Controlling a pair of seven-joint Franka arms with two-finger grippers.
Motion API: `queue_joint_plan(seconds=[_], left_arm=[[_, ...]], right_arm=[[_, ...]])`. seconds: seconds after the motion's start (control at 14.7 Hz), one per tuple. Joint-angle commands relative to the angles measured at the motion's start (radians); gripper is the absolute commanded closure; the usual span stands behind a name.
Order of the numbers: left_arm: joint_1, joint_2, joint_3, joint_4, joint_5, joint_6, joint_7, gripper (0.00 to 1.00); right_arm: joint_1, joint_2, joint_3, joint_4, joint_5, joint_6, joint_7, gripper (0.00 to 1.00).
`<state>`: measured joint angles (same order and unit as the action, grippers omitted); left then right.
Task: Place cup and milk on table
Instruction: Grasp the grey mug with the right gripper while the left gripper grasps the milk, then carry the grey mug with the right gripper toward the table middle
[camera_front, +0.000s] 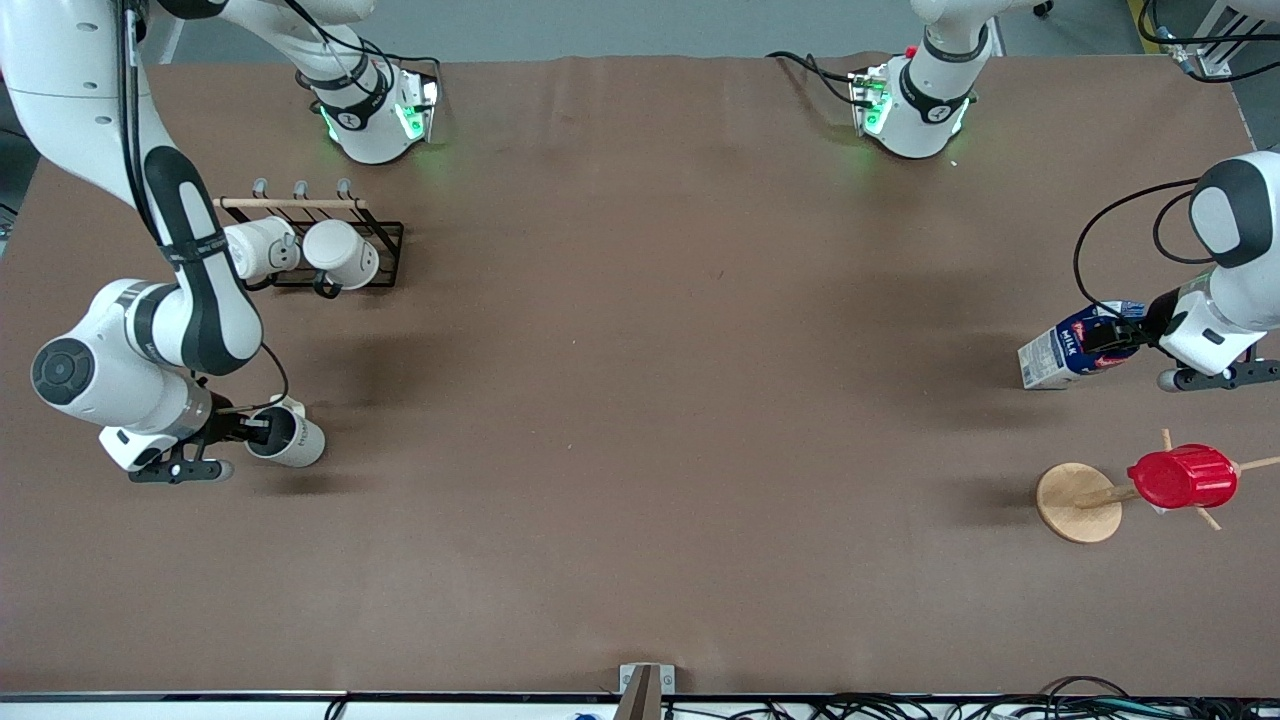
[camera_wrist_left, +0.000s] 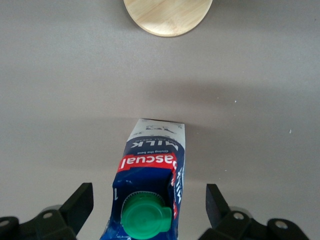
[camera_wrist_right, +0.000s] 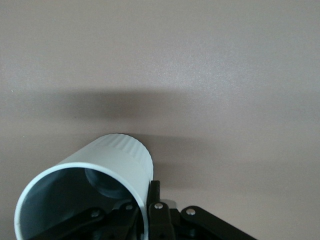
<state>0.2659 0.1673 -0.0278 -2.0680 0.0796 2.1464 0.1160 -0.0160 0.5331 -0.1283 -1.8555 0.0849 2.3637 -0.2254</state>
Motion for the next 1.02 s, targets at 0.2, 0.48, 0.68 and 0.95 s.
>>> queue_joint_plan(seconds=[0.2, 0.48, 0.68, 0.95], left_arm=[[0.029, -0.014, -0.009, -0.027, 0.000, 0.033, 0.037, 0.23], [0.029, -0.017, -0.011, -0.038, 0.000, 0.032, 0.037, 0.26], [0.027, -0.023, -0.012, -0.047, 0.000, 0.033, 0.037, 0.26], [0.027, -0.025, -0.014, -0.047, 0.000, 0.032, 0.037, 0.27]], right_arm=[[0.062, -0.100, 0.018, 0.154, 0.038, -0.352, 0.092, 1.00], [0.102, -0.131, 0.146, 0.223, 0.029, -0.480, 0.221, 1.00], [0.114, -0.133, 0.326, 0.223, -0.005, -0.463, 0.533, 1.00], [0.191, -0.093, 0.489, 0.214, -0.091, -0.292, 0.896, 1.00]])
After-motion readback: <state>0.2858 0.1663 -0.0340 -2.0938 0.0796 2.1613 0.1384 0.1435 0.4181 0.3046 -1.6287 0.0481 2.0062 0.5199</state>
